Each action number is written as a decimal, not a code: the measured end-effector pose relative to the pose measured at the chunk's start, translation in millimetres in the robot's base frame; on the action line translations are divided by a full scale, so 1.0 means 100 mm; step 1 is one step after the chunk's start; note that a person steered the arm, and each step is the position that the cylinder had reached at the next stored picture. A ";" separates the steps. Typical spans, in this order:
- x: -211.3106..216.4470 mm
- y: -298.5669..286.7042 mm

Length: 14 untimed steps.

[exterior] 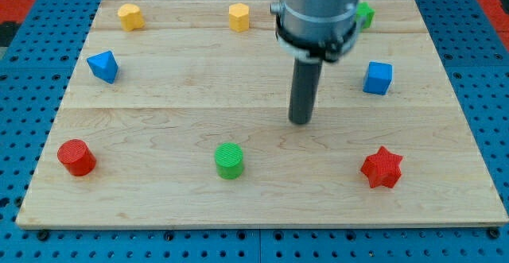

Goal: Move yellow hexagon towards the blue triangle

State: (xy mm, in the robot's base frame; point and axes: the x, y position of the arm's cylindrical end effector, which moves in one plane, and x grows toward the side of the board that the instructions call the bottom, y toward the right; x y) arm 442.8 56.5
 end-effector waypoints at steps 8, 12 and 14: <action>-1.41 -1.39; -0.86 -1.42; -1.50 -1.06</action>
State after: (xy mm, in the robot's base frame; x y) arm 292.6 -49.1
